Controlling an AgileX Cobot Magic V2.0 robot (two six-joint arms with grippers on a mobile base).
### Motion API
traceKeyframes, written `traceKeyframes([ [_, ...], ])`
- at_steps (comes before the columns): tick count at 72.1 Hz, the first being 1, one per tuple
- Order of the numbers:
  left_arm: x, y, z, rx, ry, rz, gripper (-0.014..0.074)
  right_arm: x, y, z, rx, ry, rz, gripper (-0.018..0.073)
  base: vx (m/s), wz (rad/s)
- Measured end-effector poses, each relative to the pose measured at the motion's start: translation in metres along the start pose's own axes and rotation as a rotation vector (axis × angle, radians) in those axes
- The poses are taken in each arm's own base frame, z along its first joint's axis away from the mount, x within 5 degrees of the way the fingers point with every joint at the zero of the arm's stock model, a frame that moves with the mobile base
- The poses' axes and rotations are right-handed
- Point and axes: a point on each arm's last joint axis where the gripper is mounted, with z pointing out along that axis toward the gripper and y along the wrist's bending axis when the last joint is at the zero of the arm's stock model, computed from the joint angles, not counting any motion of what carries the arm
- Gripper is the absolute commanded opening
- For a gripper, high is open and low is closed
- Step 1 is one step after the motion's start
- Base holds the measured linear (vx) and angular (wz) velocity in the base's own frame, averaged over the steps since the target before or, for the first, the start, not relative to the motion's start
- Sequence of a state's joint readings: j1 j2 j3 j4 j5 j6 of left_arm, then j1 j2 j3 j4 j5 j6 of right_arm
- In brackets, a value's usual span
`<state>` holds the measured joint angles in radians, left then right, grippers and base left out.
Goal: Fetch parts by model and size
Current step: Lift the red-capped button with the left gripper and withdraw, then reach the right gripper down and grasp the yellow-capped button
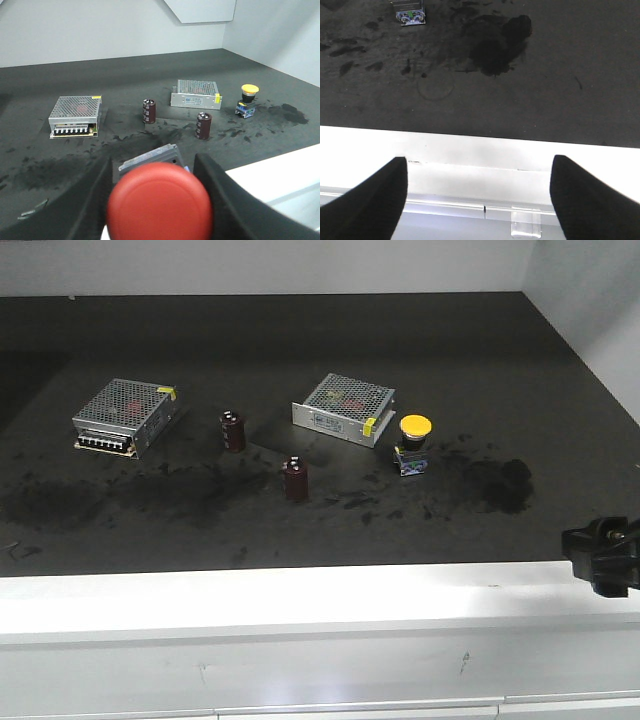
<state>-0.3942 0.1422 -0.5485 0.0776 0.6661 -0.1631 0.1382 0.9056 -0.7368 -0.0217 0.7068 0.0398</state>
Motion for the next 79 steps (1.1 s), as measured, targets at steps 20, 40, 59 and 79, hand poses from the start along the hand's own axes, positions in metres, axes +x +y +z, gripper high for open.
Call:
traceKeyframes([
  [20, 0.010, 0.001, 0.002, -0.002, 0.026, -0.001, -0.0008, -0.022, 0.005, -0.002, -0.044, -0.123, -0.056, 0.0552, 0.00, 0.00],
  [40, 0.010, 0.001, 0.002, -0.001, 0.026, -0.002, -0.0008, -0.098, 0.015, 0.007, -0.137, -0.169, -0.102, 0.0552, 0.00, 0.00],
  [59, 0.010, 0.001, 0.002, -0.001, 0.026, -0.002, -0.0008, -0.167, 0.021, 0.043, -0.174, -0.088, -0.113, 0.0552, 0.00, 0.00],
  [79, 0.010, 0.001, 0.002, -0.001, 0.026, -0.002, -0.0008, -0.209, 0.064, 0.101, -0.180, -0.032, -0.194, 0.0552, 0.00, 0.00],
])
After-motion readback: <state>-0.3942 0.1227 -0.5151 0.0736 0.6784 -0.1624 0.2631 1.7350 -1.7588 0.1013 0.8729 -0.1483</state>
